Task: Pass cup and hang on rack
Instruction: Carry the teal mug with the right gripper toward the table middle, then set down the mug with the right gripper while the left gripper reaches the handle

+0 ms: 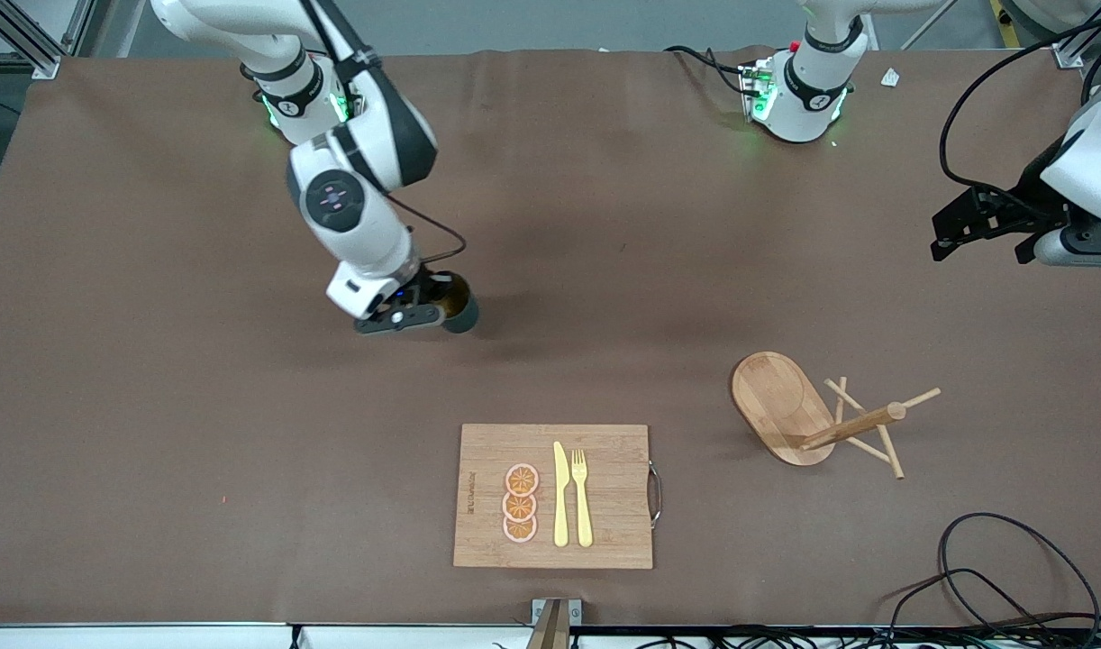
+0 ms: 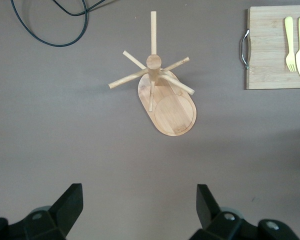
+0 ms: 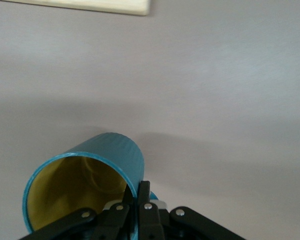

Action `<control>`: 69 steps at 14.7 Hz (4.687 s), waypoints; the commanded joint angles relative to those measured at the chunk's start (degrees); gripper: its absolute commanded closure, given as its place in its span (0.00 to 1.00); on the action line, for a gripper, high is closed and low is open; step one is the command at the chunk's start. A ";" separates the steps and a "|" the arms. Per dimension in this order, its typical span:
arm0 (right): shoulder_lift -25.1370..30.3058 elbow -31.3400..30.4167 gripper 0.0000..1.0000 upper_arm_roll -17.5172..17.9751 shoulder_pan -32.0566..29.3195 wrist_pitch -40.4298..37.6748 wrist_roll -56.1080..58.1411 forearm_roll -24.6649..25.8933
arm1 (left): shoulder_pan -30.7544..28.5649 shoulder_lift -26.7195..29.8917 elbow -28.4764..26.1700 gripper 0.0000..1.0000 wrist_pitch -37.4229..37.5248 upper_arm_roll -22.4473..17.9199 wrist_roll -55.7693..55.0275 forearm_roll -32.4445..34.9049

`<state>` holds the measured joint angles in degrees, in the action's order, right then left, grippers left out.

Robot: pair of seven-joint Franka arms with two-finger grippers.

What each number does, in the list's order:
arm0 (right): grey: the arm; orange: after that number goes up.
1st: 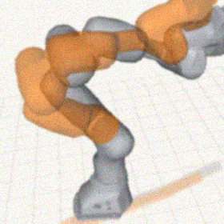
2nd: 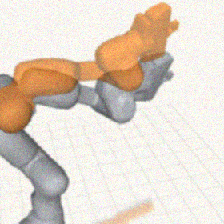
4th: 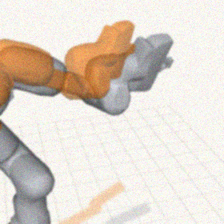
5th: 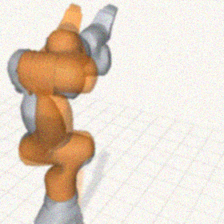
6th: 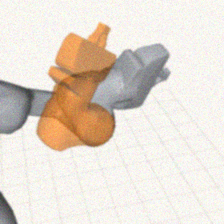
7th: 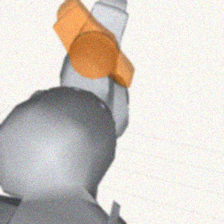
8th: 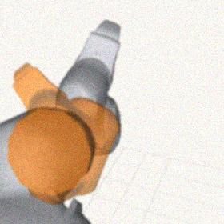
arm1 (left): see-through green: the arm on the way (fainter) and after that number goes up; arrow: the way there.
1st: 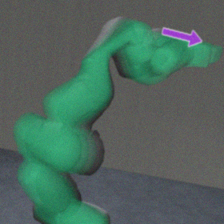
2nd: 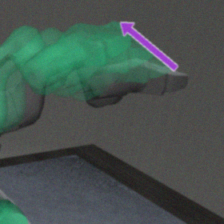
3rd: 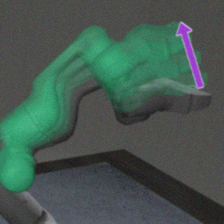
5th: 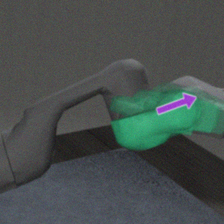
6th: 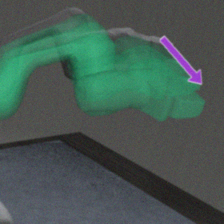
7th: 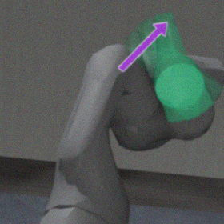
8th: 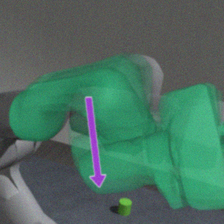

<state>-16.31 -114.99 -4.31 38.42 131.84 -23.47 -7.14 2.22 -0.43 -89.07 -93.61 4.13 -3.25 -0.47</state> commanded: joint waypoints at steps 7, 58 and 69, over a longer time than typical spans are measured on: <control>-16.01 15.57 1.00 -0.87 11.06 3.86 -17.12 -0.86 | 0.16 -0.45 0.83 0.00 -0.17 -0.09 1.23 1.00; 4.19 32.63 0.00 -1.40 -40.97 -44.47 32.35 9.43 | 62.56 -52.47 18.14 0.00 -0.17 1.05 -120.66 46.35; 5.06 32.63 0.00 -1.05 -39.83 -46.49 30.08 8.64 | 66.95 -59.69 19.73 0.00 -7.03 -5.80 -125.86 46.70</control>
<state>-12.65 -81.94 -5.82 -1.28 86.37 8.24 1.50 67.92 -58.83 -71.21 -100.51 -0.32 -128.55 45.17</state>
